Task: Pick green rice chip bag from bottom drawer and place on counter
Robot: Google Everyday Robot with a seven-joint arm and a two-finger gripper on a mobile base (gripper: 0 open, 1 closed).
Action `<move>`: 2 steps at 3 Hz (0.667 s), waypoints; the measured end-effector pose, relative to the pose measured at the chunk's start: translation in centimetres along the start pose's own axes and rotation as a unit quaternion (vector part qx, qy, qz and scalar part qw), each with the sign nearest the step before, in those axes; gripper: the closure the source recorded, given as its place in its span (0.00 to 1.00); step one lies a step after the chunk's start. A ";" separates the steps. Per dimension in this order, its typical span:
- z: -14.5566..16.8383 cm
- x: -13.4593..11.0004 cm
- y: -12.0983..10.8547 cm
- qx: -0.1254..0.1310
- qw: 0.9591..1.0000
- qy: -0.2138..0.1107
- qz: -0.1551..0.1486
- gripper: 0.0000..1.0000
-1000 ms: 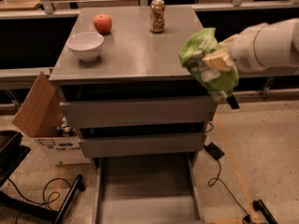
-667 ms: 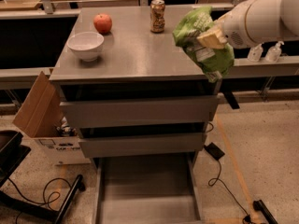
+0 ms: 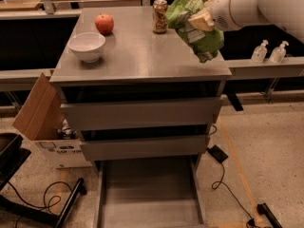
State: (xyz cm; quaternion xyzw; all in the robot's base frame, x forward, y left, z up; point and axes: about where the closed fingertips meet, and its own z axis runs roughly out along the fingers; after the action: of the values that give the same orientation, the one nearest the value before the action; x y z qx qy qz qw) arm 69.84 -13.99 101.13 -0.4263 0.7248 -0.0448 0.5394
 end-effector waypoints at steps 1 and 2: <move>4.0 0.6 -1.2 -0.008 1.000 -0.024 -0.005 1.00; 7.6 2.8 -2.2 -0.022 0.999 -0.041 0.001 0.86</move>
Offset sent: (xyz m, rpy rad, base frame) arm 0.1168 -0.0211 -0.0777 0.0950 -0.0147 0.1116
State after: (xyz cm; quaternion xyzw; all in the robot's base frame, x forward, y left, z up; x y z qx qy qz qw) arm 77.15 -14.26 97.06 -0.4389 0.7032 -0.0107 0.5592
